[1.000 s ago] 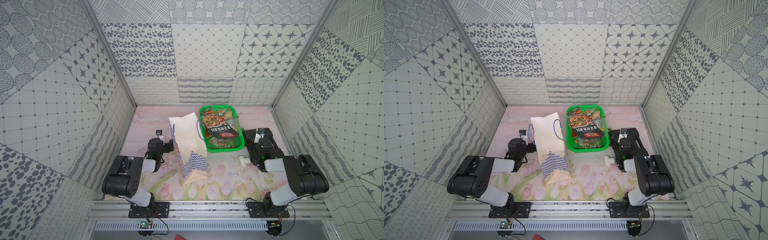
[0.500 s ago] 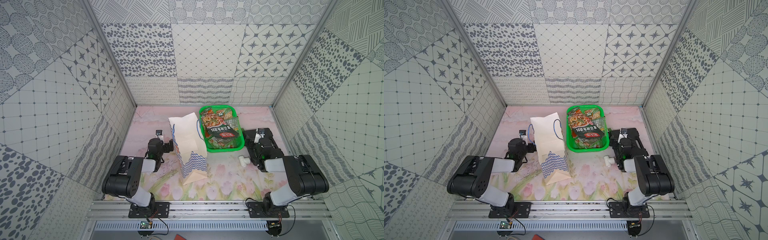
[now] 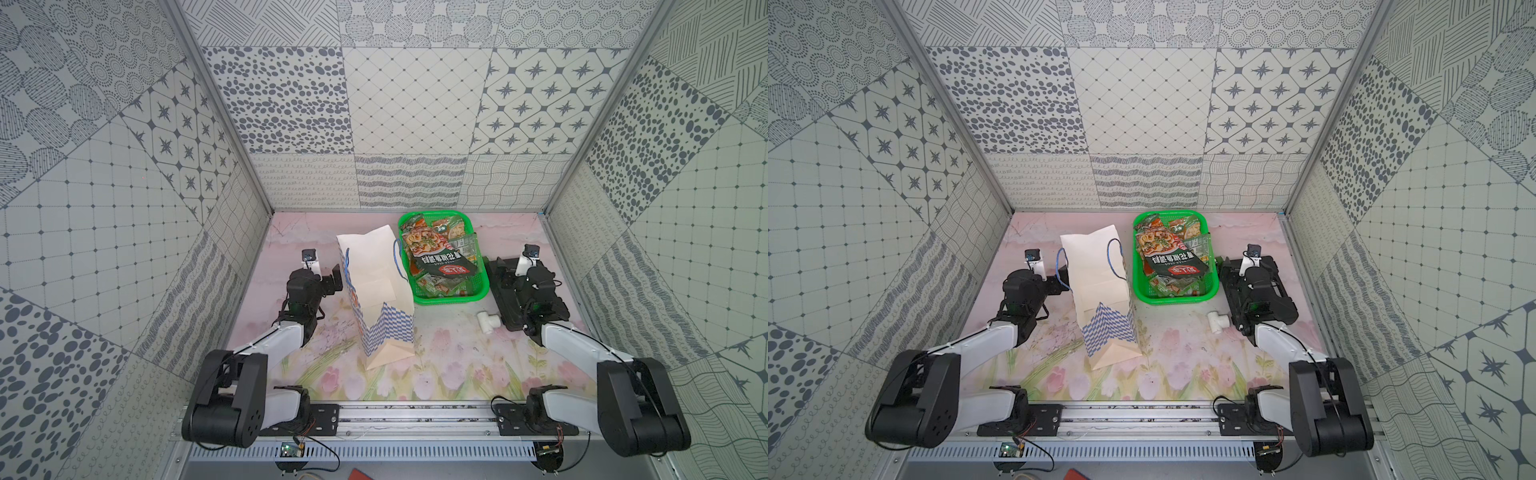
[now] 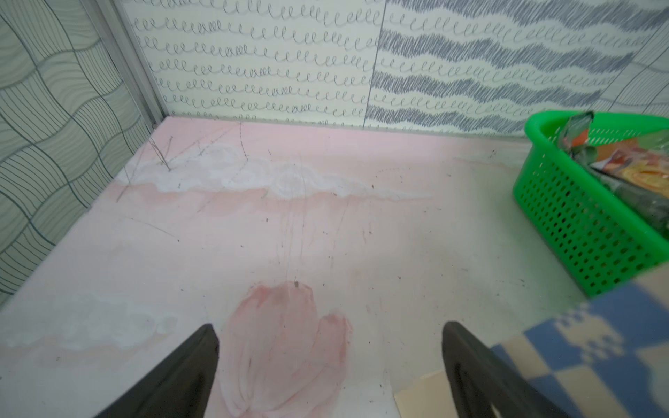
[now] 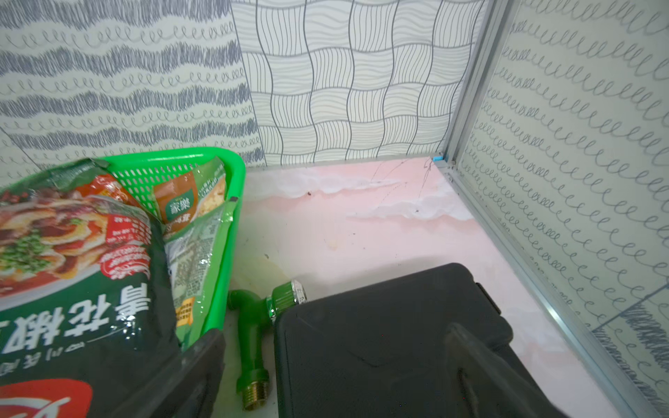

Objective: Place the condiment packets inside the bag
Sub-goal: Open the paper bag at the center of the board.

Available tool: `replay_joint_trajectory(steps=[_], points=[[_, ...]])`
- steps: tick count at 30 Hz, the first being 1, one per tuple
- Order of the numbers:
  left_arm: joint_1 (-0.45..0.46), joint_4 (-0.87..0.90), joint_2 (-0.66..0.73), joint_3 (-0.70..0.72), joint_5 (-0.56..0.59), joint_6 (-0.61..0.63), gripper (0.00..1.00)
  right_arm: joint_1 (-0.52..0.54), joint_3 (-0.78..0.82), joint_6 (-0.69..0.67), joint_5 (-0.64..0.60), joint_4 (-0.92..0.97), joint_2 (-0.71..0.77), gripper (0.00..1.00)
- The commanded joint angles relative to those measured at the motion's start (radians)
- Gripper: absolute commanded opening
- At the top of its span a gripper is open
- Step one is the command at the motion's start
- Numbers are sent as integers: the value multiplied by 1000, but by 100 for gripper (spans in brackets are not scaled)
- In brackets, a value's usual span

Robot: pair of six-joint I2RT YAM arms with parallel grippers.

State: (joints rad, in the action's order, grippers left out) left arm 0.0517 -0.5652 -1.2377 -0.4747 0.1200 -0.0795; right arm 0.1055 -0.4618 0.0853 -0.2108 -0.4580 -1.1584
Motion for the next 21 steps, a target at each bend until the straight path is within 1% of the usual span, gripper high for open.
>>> replay_joint_trajectory(steps=[1,3,5,7,9,12,16,18,21], points=[[10,272,177,-49,51,-97,99,4,-35,70,-4,198,150,97],[9,374,246,-69,71,-157,99,4,-69,101,-6,298,245,97],[9,495,307,-101,135,-250,99,4,-73,151,0,395,327,97],[9,646,378,-139,196,-349,99,3,-120,194,15,497,408,97],[8,758,439,-165,205,-411,99,4,-130,223,42,574,479,97],[7,879,534,-187,145,-504,99,3,-130,281,113,663,584,97],[7,1004,643,-223,-6,-634,100,3,-170,363,195,845,690,97],[7,1065,685,-252,-104,-653,100,3,-189,373,256,914,717,97],[8,1129,744,-292,-211,-644,99,3,-199,391,377,971,746,97]])
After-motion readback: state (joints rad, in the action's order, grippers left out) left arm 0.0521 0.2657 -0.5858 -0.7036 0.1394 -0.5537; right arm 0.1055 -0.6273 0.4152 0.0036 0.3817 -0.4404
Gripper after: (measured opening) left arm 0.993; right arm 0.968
